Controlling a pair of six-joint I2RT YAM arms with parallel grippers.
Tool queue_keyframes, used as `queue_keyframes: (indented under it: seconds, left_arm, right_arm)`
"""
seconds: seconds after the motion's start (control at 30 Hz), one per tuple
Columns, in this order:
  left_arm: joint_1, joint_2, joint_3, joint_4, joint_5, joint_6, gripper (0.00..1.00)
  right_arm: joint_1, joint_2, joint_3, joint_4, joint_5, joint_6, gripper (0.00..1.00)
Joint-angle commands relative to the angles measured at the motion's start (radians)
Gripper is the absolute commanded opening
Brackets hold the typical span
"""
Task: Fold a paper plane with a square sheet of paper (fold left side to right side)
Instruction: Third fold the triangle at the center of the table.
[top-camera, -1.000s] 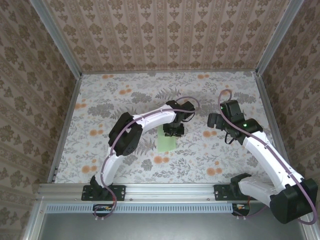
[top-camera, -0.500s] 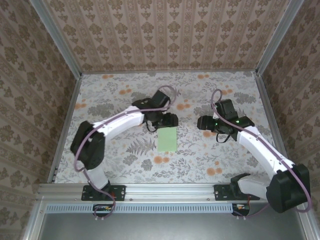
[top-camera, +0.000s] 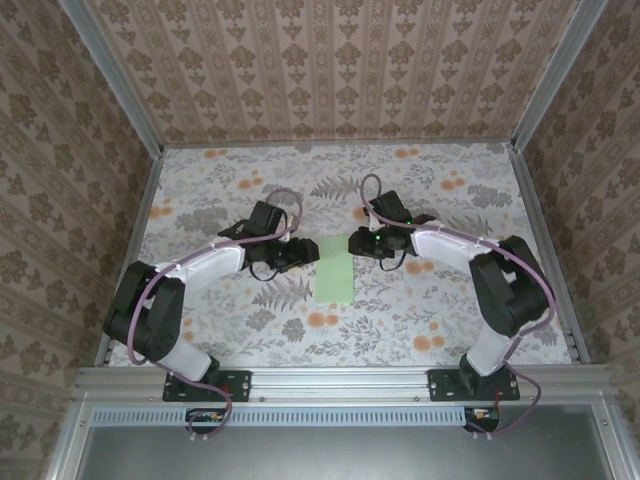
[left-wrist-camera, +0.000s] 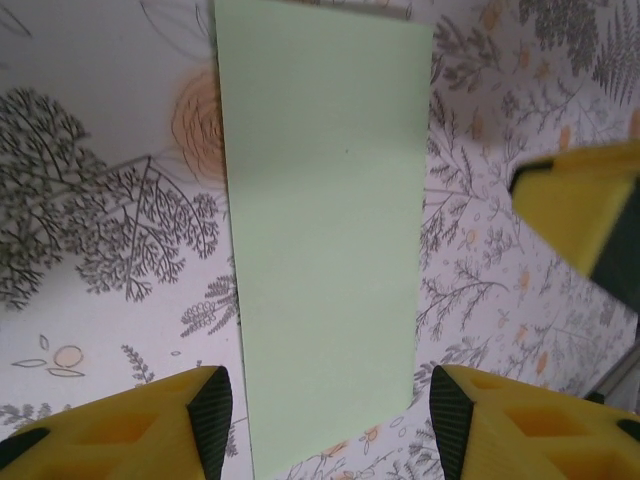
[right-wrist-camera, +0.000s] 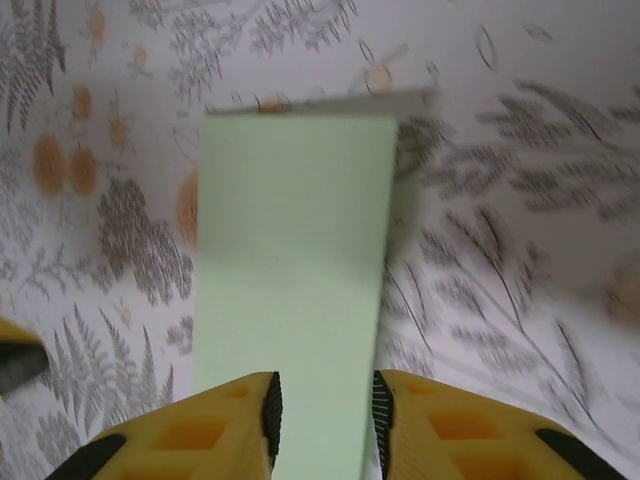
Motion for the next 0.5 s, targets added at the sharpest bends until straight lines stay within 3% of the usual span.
queue_keyframes:
  seconds: [0.0, 0.47]
  left_arm:
    - [0.003, -0.001, -0.025, 0.075, 0.064, -0.020, 0.58]
    - [-0.001, 0.105, -0.013, 0.085, 0.107, -0.029, 0.59]
  right_arm:
    - [0.004, 0.095, 0.089, 0.045, -0.026, 0.009, 0.31]
    - [0.004, 0.264, 0.204, -0.042, 0.016, -0.045, 0.26]
